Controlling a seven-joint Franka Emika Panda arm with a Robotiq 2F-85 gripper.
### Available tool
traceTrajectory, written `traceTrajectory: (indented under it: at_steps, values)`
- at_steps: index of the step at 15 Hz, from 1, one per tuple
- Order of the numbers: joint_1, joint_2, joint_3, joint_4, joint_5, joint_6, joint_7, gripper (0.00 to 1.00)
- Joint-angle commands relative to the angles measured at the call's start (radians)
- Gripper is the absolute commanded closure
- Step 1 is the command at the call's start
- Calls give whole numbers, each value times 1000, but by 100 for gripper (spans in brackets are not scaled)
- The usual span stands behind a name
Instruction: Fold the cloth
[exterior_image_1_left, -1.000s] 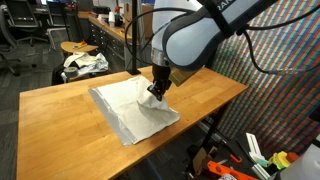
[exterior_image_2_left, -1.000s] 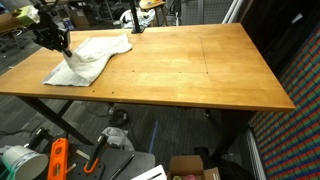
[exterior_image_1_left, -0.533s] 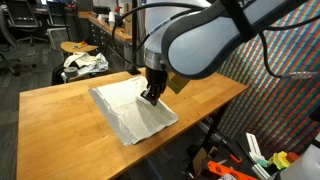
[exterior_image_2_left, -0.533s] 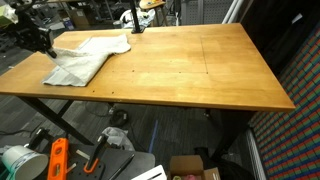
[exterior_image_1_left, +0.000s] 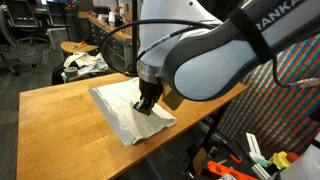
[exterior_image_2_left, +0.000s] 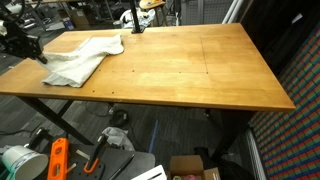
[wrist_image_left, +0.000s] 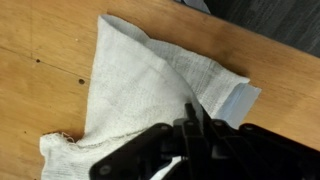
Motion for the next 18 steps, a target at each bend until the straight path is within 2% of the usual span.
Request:
traceTrajectory:
  at_steps: [1, 7, 12, 18]
  values:
    - [-18, -15, 23, -10, -55, 79, 99, 98]
    - [-43, -13, 29, -18, -118, 139, 166, 98]
    - [-56, 17, 29, -44, -261, 154, 249, 98]
    - [-36, 46, 35, -70, -344, 159, 310, 98]
